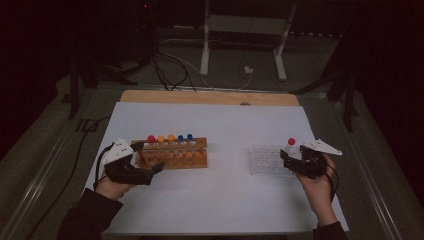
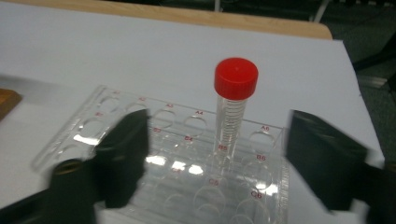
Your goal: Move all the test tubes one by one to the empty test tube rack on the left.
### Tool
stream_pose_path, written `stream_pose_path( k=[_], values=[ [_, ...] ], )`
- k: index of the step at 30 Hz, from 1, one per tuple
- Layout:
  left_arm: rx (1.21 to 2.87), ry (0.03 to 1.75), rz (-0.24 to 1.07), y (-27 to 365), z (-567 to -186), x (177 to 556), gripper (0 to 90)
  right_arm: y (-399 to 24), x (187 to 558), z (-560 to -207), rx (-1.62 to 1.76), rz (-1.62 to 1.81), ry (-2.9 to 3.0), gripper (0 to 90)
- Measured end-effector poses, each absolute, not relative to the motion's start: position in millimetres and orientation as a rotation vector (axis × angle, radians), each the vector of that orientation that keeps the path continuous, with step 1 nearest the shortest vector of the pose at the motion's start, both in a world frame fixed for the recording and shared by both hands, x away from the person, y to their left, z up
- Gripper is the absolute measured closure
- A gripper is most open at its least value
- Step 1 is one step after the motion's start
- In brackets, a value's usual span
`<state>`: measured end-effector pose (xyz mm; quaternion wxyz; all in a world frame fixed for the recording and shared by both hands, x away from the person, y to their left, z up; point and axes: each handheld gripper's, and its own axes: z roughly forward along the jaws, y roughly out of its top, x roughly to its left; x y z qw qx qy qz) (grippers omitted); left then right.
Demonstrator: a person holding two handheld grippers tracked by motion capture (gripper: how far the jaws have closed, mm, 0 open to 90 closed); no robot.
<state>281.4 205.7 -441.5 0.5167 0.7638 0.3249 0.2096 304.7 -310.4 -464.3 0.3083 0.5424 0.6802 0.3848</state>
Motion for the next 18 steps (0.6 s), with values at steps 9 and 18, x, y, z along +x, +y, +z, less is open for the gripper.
stream_pose_path(
  k=[9,18],
  values=[
    [1.850,0.768,0.495,203,-441,280,1.2,-307,324,-469,1.516,0.945,1.815,64.2],
    [1.851,0.762,0.485,202,-440,280,1.2,-306,324,-461,1.498,0.916,1.797,75.0]
  ],
)
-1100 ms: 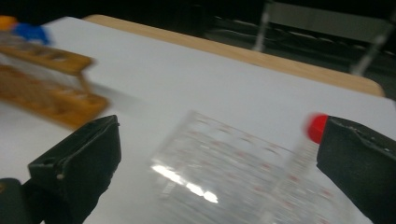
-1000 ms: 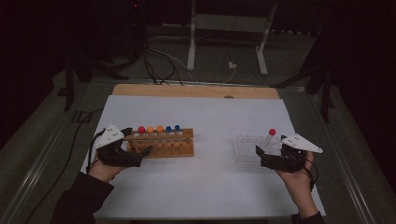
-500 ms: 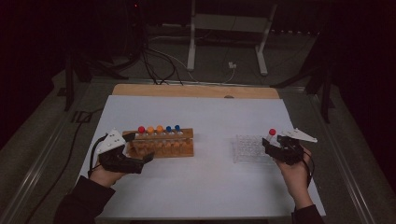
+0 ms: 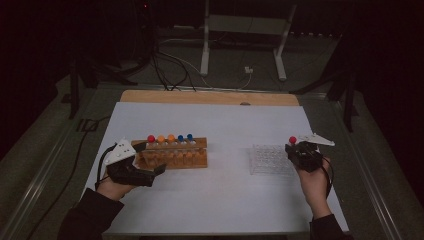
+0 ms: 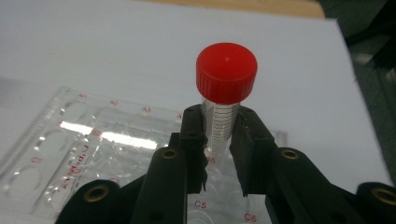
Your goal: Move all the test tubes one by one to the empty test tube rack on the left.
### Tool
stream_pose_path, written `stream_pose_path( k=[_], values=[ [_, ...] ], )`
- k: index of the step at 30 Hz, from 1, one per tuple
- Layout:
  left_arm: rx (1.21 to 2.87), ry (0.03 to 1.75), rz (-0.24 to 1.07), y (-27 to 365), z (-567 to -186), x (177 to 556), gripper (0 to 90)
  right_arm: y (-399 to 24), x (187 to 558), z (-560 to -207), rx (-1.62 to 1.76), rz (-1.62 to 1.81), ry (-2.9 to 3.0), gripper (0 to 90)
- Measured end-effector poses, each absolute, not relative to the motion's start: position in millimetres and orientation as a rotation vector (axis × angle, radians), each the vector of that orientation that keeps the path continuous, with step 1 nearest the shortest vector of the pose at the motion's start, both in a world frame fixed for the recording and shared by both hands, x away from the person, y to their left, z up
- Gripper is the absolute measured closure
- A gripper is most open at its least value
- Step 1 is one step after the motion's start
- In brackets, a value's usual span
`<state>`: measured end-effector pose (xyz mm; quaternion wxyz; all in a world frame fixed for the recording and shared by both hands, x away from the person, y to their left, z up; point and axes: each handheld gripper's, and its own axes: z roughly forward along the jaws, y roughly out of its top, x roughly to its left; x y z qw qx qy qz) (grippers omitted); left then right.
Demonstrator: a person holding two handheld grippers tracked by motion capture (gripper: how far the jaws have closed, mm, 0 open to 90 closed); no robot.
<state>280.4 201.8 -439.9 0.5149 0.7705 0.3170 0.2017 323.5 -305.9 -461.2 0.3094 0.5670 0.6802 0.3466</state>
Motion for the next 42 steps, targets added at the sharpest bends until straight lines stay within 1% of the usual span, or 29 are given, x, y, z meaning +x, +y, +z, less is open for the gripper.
stream_pose_path(
  k=[9,12,15,25,33,37,42],
  values=[
    [1.855,0.747,0.475,197,-435,278,1.2,-300,301,-428,1.367,0.971,1.744,75.0],
    [1.878,0.721,0.500,193,-434,276,1.3,-290,294,-420,1.315,1.013,1.761,75.0],
    [1.875,0.699,0.479,189,-432,275,1.3,-275,287,-416,1.267,1.058,1.810,75.0],
    [1.900,0.666,0.407,170,-426,277,1.3,-223,268,-415,1.086,1.183,1.989,75.0],
    [1.922,0.591,0.364,149,-423,276,1.5,-192,260,-428,0.986,1.249,2.136,75.1],
    [1.924,0.555,0.337,132,-420,275,1.9,-179,256,-433,0.945,1.255,2.187,75.1],
    [1.926,0.497,0.305,112,-414,275,6.9,-166,251,-439,0.906,1.261,2.237,75.1]
  ],
)
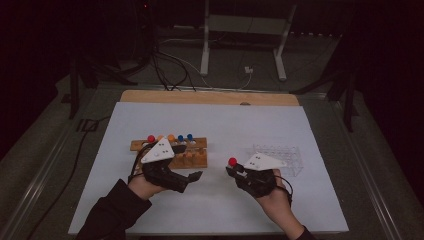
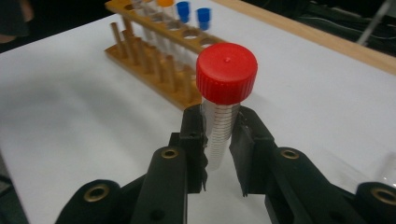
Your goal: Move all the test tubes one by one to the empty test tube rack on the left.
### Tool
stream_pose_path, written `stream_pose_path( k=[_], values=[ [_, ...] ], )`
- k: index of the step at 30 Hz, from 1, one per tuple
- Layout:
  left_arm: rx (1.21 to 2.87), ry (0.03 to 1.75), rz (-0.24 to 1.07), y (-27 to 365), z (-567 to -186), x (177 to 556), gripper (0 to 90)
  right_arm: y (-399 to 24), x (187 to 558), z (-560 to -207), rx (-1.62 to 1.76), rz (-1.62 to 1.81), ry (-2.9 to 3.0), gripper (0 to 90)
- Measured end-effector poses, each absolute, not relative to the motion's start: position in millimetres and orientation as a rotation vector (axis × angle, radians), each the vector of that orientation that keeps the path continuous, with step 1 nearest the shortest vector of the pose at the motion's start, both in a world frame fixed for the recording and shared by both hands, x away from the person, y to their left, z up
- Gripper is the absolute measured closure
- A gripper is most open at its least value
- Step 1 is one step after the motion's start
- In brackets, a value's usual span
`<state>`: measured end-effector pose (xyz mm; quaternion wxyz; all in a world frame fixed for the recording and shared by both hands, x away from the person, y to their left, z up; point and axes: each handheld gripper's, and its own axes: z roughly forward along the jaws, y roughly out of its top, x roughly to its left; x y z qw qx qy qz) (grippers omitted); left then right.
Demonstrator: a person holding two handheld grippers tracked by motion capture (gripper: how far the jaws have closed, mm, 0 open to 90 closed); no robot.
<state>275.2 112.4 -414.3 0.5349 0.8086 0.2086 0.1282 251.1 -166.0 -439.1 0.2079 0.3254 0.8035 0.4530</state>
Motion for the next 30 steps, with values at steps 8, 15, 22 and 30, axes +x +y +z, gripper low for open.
stream_pose_path(
  k=[8,15,22,30],
  values=[
    [1.949,0.415,0.269,80,-417,274,32.3,-153,247,-448,0.858,1.243,2.296,75.0],
    [1.961,0.375,0.250,62,-421,276,49.4,-149,246,-449,0.847,1.247,2.312,75.0],
    [1.982,0.352,0.248,50,-425,276,61.1,-149,245,-449,0.848,1.254,2.312,75.0],
    [1.996,0.340,0.279,49,-424,277,71.6,-151,247,-449,0.858,1.260,2.314,74.7]
  ],
)
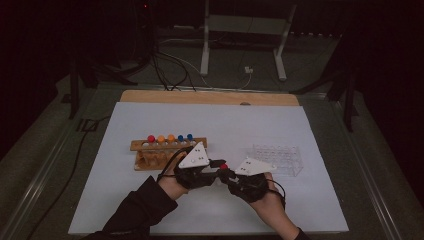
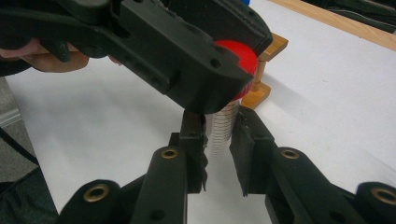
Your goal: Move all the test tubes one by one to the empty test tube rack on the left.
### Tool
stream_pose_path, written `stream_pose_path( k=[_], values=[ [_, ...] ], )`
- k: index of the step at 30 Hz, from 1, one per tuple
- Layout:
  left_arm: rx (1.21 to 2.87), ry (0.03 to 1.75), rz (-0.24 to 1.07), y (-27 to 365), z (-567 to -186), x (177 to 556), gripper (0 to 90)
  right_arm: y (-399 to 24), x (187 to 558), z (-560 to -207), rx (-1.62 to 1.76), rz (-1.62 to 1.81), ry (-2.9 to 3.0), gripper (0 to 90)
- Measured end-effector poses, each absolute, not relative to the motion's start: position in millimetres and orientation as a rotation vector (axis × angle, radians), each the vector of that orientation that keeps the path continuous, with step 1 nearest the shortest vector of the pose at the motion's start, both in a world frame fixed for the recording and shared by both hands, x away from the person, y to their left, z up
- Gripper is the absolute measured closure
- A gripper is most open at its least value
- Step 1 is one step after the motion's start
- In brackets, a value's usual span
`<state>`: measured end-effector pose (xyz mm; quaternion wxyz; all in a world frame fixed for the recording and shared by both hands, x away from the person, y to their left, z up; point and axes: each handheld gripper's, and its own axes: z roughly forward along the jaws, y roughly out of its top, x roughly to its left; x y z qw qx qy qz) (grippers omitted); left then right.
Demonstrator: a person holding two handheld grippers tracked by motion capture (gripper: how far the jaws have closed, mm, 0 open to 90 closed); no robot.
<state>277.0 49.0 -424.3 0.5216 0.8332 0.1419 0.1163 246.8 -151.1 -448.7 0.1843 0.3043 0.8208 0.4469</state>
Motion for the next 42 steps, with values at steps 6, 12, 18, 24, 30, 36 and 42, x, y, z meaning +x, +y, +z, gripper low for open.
stream_pose_path(
  k=[6,12,18,24,30,36,42],
  values=[
    [1.961,0.378,0.288,59,-419,280,71.7,-155,246,-447,0.860,1.287,2.291,63.0],
    [1.947,0.415,0.335,77,-411,279,71.7,-162,247,-444,0.876,1.314,2.255,43.3],
    [1.945,0.452,0.396,102,-402,275,71.7,-165,248,-445,0.896,1.294,2.243,18.5],
    [1.929,0.513,0.466,133,-395,273,71.7,-166,250,-446,0.927,1.275,2.235,2.2],
    [1.866,0.587,0.536,169,-384,271,71.7,-171,250,-443,0.907,1.317,2.235,0.0],
    [1.814,0.637,0.614,200,-368,271,71.7,-174,249,-441,0.901,1.330,2.226,0.0],
    [1.785,0.670,0.686,219,-365,281,71.7,-175,249,-441,0.893,1.330,2.219,0.0]
  ],
)
